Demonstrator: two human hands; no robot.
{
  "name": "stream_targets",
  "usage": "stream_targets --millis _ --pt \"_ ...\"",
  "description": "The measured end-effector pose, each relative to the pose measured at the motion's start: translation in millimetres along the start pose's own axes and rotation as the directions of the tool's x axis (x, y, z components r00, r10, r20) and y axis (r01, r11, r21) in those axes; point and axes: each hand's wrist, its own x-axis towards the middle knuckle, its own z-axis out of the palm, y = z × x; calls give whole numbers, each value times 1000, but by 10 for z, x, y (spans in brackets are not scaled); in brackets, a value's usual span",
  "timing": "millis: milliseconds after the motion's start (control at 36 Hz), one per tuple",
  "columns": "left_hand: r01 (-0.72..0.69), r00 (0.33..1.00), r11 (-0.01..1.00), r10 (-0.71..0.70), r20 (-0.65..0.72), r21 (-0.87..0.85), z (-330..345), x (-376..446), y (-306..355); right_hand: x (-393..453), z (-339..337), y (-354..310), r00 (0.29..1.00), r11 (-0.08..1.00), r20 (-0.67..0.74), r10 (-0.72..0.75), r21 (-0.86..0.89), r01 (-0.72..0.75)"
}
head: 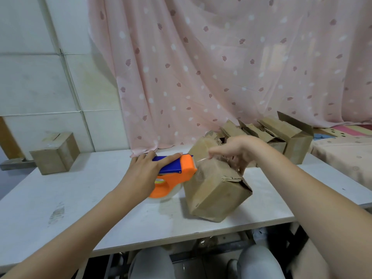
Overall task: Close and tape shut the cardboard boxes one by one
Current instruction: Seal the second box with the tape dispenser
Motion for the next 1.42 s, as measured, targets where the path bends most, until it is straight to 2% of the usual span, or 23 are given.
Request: stream_targets --millis 83,250,417,611,833,1000,1083,1139,1167,1194,1222,1250,1333,1417 --pt "-16 1000 1000 15 -17 -19 -42 0 6 59 -36 159 1000 990 11 -8 142 6" --pt "-30 997 999 29 -66 -14 -21 24 39 114 -18 323 999 960 38 3 280 -13" --pt "-20 1000 1000 20 -4 20 17 -77 -134 309 -69 695 996 915 92 -14 403 -24" --pt "-24 999 999 23 38 31 136 -144 -115 438 -49 867 992 903 94 -83 427 36" --pt "16 996 1000 -17 90 10 244 -144 32 517 -14 1095 989 869 140 -50 493 -26" --pt "26 985 1000 -28 167 12 267 -110 91 525 24 1175 998 940 61 3 340 -24" --pt "11 989 998 -20 147 60 287 -67 85 395 79 1094 994 985 -105 -37 164 54" --pt "6 987 997 -19 160 81 291 -51 95 278 184 997 926 986 -339 -164 -80 145" --pt "7 985 996 -21 169 85 295 -52 102 212 272 934 859 957 -433 -275 -205 203" --pt "10 985 997 -23 171 80 294 -51 118 147 376 868 784 904 -467 -409 -323 280" --pt "19 986 997 -30 162 73 276 -43 150 94 493 800 735 842 -435 -521 -404 358" --pt "27 989 997 -36 143 68 268 -35 182 43 604 736 728 795 -361 -582 -441 417" --pt "35 991 999 -37 129 20 250 -3 256 21 842 628 786 737 -154 -599 -489 466" --pt "23 993 1000 -24 115 7 248 10 234 81 901 629 772 680 -118 -625 -568 464"
